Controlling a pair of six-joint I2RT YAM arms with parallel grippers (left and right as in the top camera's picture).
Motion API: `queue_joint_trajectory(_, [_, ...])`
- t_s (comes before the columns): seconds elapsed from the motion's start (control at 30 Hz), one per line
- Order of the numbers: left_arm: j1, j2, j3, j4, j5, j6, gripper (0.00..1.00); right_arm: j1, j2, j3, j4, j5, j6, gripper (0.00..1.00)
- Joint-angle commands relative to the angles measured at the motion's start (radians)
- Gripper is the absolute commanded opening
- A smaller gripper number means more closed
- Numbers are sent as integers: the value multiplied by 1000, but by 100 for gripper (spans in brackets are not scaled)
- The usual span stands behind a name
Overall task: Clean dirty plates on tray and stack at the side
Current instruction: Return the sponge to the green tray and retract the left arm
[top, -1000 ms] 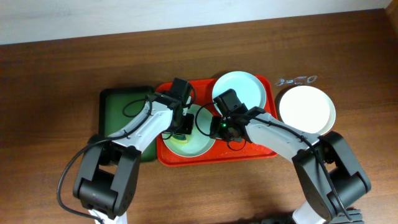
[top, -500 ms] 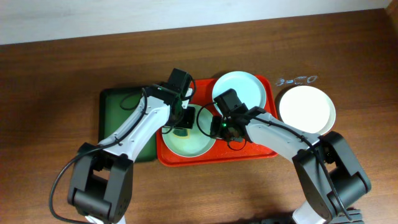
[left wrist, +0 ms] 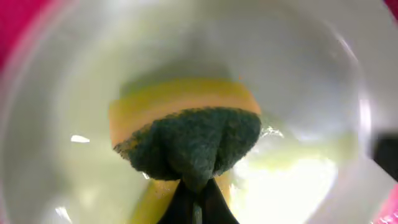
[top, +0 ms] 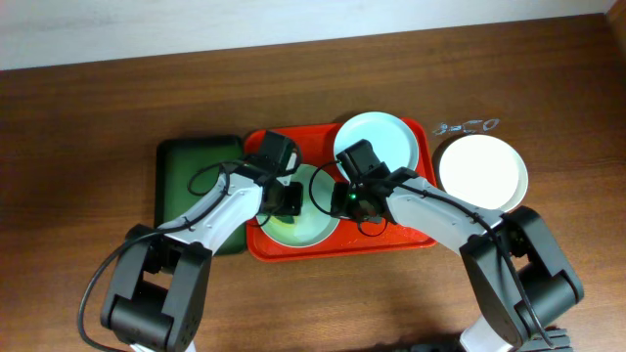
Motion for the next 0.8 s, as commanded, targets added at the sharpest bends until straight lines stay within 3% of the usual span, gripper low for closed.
queue_joint_trajectory(0.0, [20,-43,110,-94,163,24,0,-2,5,-3,4,-2,8,4])
queue_joint_trajectory(0.1, [92,-135,223,-196,136,24,0,-2,5,-3,5,-2,8,4])
queue_joint_trajectory(0.3, [208,-187,250,-359,-236,23,0,-2,5,-3,5,-1,8,4])
queue_joint_trajectory(0.37, [241,-169,248,-382,-286,23,0,-2,5,-3,5,-2,8,4])
queue_joint_trajectory(0.77, [324,53,186,-362,-325,-23,0,-2,5,-3,4,5,8,4])
